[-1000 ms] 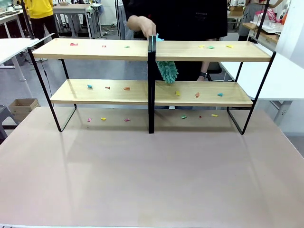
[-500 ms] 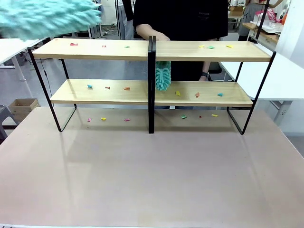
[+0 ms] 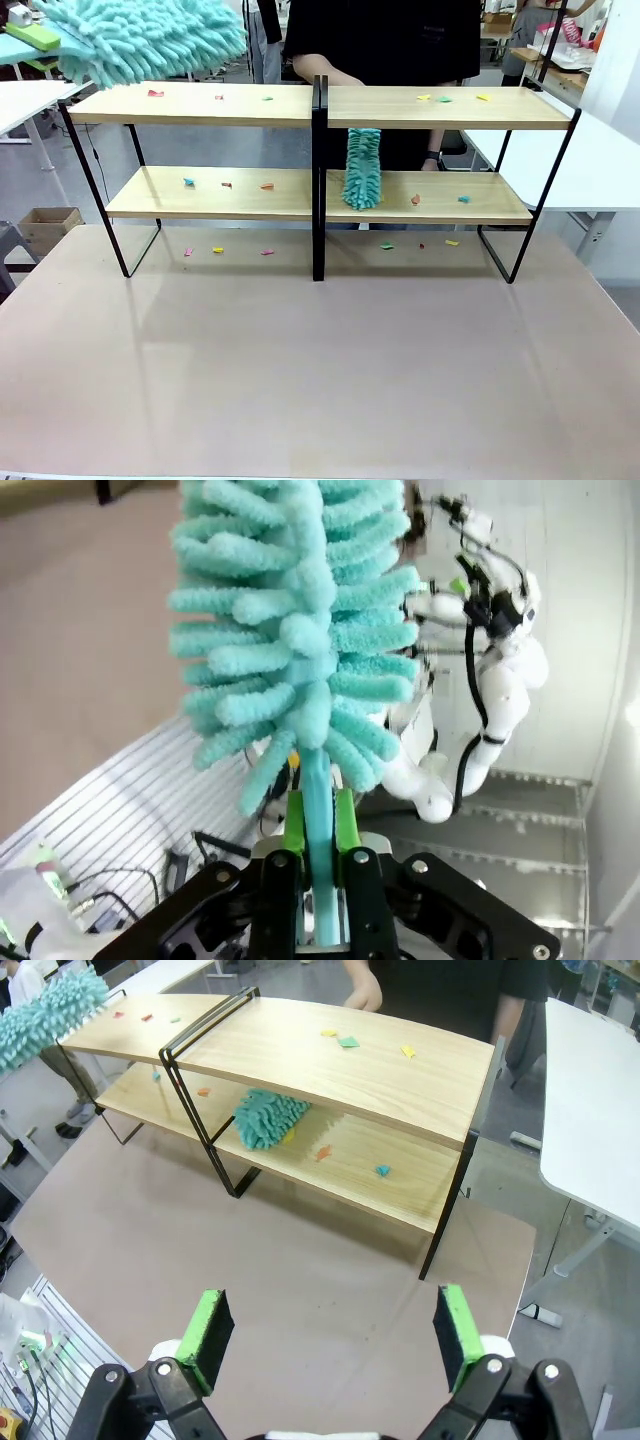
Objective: Clean the shelves.
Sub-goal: Clean a randomly selected level of the Shelf with the Duster.
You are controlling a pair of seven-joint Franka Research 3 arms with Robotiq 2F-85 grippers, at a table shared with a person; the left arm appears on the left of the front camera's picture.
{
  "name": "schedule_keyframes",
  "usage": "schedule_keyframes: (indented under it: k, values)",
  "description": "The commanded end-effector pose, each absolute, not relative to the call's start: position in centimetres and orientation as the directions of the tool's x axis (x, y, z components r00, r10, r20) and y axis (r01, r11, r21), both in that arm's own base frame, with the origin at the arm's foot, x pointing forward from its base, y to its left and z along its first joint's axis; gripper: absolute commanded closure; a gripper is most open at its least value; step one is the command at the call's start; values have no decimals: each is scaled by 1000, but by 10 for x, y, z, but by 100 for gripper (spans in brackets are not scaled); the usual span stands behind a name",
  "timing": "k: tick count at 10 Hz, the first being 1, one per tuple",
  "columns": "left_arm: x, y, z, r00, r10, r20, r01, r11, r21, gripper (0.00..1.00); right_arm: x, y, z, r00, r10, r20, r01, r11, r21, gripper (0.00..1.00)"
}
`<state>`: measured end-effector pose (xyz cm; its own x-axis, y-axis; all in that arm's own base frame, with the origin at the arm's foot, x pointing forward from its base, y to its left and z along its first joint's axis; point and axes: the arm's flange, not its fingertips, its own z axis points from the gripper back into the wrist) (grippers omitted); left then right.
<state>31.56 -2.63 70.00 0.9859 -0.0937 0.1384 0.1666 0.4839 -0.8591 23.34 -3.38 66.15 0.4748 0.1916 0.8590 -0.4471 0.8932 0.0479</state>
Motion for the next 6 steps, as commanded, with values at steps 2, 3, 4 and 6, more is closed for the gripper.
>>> schedule_keyframes:
  k: [2, 3, 4, 6]
  values:
    - [355, -79, 703, 970, 171, 175, 49, 567, -822, 87, 233, -33, 661, 475, 188, 860, -452, 891, 55, 0]
    - [386, -102, 699, 978, 147, 147, 28, 609, -792, 87, 233, -33, 661, 475, 188, 860, -452, 891, 55, 0]
    - [410, -118, 695, 981, 138, 134, 17, 632, -775, 87, 233, -33, 661, 475, 188, 860, -452, 891, 55, 0]
    - [445, -140, 687, 984, 148, 99, -19, 642, -767, 87, 233, -33, 661, 475, 188, 860, -452, 891, 55, 0]
